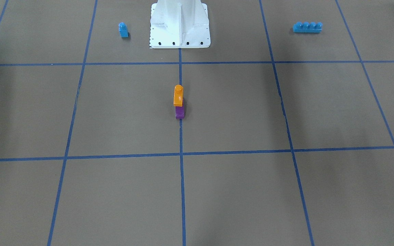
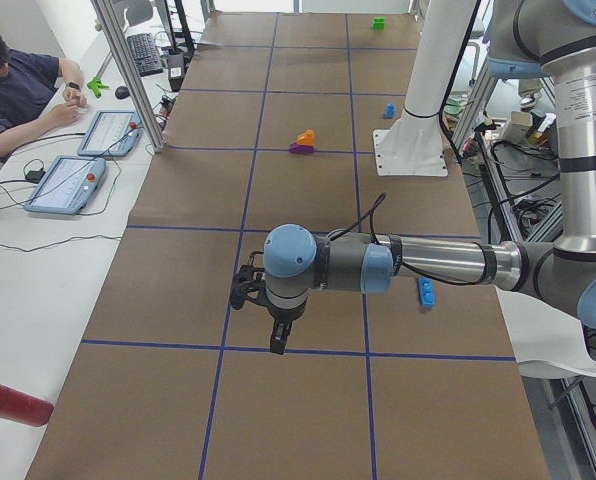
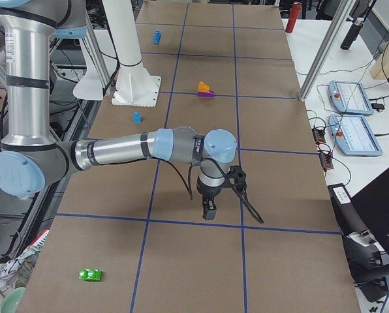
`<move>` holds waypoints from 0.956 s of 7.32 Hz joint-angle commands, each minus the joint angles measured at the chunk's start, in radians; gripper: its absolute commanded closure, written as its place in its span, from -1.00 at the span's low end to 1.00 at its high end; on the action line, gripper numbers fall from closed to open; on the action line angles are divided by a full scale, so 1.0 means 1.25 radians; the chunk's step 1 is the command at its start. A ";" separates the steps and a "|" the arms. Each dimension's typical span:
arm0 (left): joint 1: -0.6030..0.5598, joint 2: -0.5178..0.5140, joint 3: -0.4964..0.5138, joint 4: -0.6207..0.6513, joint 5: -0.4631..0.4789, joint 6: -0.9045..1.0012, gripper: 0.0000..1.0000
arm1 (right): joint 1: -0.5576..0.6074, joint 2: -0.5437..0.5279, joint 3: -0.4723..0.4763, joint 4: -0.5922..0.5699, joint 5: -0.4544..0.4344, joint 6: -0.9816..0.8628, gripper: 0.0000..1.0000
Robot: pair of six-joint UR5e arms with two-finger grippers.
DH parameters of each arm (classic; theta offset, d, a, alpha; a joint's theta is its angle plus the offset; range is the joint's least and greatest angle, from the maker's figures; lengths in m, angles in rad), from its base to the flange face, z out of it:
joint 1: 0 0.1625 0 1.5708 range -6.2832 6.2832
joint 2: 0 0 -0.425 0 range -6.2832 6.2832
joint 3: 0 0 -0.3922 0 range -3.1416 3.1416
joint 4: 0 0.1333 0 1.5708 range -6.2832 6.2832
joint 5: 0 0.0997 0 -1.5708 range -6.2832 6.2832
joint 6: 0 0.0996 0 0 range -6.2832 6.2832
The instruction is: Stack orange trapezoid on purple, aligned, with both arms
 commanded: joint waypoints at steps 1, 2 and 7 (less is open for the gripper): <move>0.000 -0.004 -0.005 0.002 0.001 0.000 -1.00 | 0.013 -0.009 0.002 0.006 0.010 0.043 -1.00; 0.002 -0.005 -0.005 0.010 0.002 0.000 -1.00 | 0.013 -0.009 -0.002 0.037 0.010 0.077 -1.00; 0.000 -0.010 -0.011 0.066 0.068 0.000 -1.00 | 0.010 -0.005 -0.018 0.071 0.011 0.098 -1.00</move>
